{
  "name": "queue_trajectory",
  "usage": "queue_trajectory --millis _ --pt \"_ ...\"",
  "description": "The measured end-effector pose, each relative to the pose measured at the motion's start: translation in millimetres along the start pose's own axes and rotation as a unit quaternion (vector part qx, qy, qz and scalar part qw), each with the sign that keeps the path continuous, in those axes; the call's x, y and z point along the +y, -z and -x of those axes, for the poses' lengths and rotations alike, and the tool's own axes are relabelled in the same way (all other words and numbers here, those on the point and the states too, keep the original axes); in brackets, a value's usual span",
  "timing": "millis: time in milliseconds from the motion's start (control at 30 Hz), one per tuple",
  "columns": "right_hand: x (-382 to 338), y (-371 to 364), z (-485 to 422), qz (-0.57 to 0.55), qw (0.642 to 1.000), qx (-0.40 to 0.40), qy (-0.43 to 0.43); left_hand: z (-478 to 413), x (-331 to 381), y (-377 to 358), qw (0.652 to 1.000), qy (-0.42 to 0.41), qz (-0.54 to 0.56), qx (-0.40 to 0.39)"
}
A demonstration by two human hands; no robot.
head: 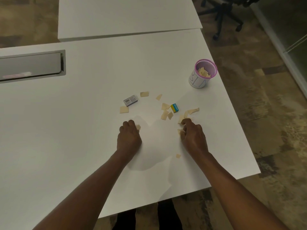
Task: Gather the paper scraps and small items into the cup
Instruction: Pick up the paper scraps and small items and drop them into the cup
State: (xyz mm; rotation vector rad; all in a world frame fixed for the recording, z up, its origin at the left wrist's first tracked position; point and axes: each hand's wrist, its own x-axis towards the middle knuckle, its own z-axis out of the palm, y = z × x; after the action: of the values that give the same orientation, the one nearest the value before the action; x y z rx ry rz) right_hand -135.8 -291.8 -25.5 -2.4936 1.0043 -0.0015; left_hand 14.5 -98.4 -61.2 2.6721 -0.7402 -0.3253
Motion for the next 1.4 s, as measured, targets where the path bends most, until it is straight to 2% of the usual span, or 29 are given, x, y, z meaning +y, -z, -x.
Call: queue_trajectory --millis 133,267,433,567,667,700,767,900,1033,1100,1167,1233,1333,1400 --pt "0 -1 1 -0.026 0.999 -0.016 -0.024 -4 4 3 1.000 -0.001 0.001 -0.011" --pt "-2 0 1 0.027 1.000 -0.011 -0.009 -5 13 7 0.999 0.021 -0.005 -0.045" --pt "-5 1 1 0.017 1.000 0.017 -0.006 -11 10 9 0.998 0.010 -0.006 -0.065" --pt "-2 1 -4 0.000 1.000 0.013 -0.004 -16 7 18 0.992 0.021 0.084 -0.096" --pt "-3 7 -11 -0.068 0.997 0.006 -0.035 -20 9 29 0.977 0.062 0.165 -0.117" --pt "-3 11 -13 -0.098 0.994 0.003 -0.058 -20 12 34 0.968 0.088 0.201 -0.122" --pt "-4 18 -17 -0.176 0.977 0.003 -0.117 -19 19 40 0.927 0.149 0.315 -0.141" --pt "-4 29 -25 -0.374 0.902 0.002 -0.216 -25 32 46 0.830 0.190 0.499 -0.164" --pt "-2 42 -40 -0.528 0.810 -0.007 -0.254 -39 62 55 0.755 0.208 0.592 -0.187" --pt "-2 53 -50 -0.566 0.784 -0.002 -0.254 -50 82 60 0.728 0.212 0.620 -0.200" --pt "-1 67 -63 -0.584 0.774 0.007 -0.246 -63 103 64 0.711 0.218 0.635 -0.209" --pt "2 83 -82 -0.586 0.775 0.024 -0.235 -80 128 69 0.717 0.213 0.628 -0.214" --pt "10 107 -117 -0.589 0.780 0.057 -0.205 -110 171 77 0.752 0.187 0.594 -0.216" --pt "16 122 -144 -0.571 0.796 0.074 -0.185 -133 200 84 0.777 0.163 0.567 -0.218"
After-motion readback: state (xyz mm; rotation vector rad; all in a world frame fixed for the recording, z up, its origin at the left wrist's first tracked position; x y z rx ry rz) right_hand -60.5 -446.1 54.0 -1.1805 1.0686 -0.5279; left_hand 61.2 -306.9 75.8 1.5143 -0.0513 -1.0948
